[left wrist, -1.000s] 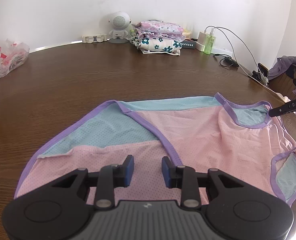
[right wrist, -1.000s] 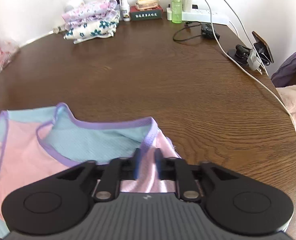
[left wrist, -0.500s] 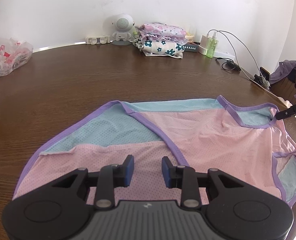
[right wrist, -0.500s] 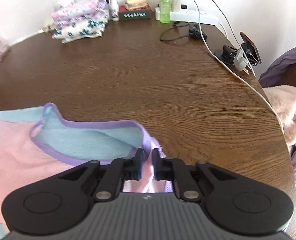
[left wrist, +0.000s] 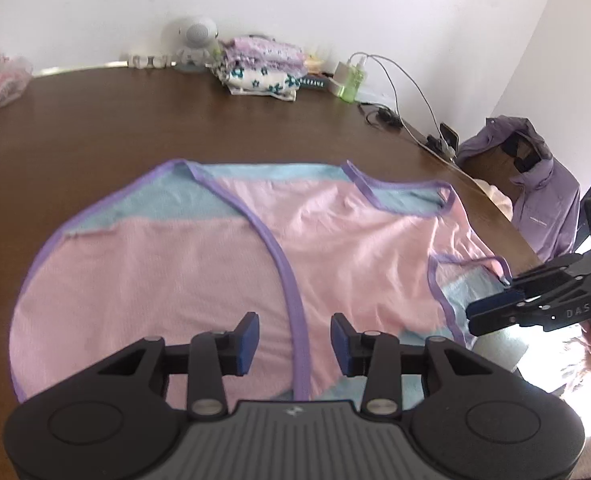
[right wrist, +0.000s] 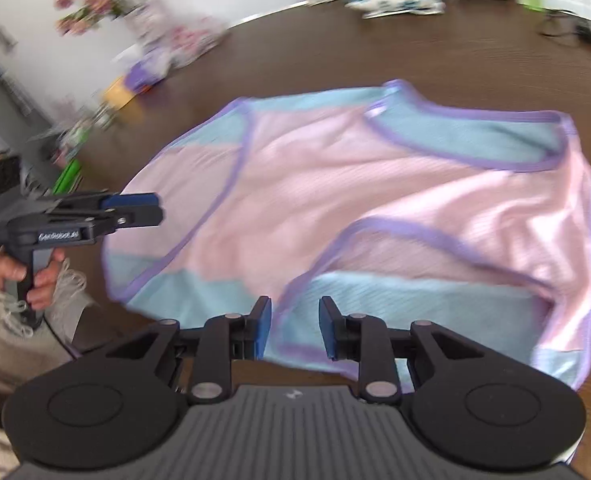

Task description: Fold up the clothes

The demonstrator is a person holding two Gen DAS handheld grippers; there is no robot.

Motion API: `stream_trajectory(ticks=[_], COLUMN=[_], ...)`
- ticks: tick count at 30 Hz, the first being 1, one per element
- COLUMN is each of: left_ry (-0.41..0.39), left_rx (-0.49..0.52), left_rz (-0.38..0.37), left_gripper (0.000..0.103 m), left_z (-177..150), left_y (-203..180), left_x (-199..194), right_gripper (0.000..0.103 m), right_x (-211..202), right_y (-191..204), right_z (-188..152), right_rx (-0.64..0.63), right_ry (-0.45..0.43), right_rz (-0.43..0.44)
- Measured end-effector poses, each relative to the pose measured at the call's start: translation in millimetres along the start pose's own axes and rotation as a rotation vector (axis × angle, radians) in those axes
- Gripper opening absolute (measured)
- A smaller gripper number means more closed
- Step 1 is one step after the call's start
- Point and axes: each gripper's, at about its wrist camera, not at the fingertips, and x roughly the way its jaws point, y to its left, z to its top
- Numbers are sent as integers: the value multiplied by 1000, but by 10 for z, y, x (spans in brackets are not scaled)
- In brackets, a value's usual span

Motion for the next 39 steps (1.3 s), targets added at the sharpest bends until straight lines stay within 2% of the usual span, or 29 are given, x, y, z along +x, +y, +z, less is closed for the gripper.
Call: stream_trajectory(ticks=[5,7,8,10,11,15,19,20,22,23,24,27,28,29,30,31,37,39], left_ry=[63,78,84,97,98,118,140,147,157,161,163,171,174,181,188,191,197,220], left_rx=[3,17,38,93,115,187,181,171,160,166,174,193,211,235,261,283,353,363], left_rz=[-13,-8,0,18,27,48,26,13,-6,-5,0,13,15,22,31,41,69,59], left_gripper=[37,34,33,2,1,0,2,5,21,25,28,25,16,3,0,0,0,2], left_z=[-223,-275,-294,-325,-338,-361,-332,-325,-318,-317,-317,-308,-309,-319,-331,-333,-304,-318], left_y=[-36,-60,-79,-126,-140,-147,-95,-88,-86,-97,-110,-150,-167,-190,-214,-225,-239,-262], left_x=[-20,-19,-17,-12,-12,-51,-83,-92,-107,-102,-95,-67,-60,-52,-44,-51,-120,-86], right_gripper=[25,15,2,2,2,2,5,10,21,34,37,36,34,27,8,2,1,2], right_x=[194,190,179,106,56,-177,-110,-103,-88,-94,-96,-44,-31,-27,-39,-55,-208,-149], right_y=[194,262,285,242,200,-105,-330,-347,-380,-359,-326,-215,-185,-157,-145,-139,-260,-252], right_z=[-49,-66,-80,-66,-48,62,31,10,-33,-56,-77,-137,-152,-160,-166,-171,-107,-130], right_rx=[-124,-188,-215,-202,-179,-21,47,52,61,50,33,-14,-31,-46,-53,-57,3,-9], right_ry=[39,48,55,75,88,114,140,133,118,109,104,125,129,135,144,153,156,188], right_rz=[-22,-55,-75,-64,-44,84,68,78,98,107,115,96,83,70,61,53,87,70])
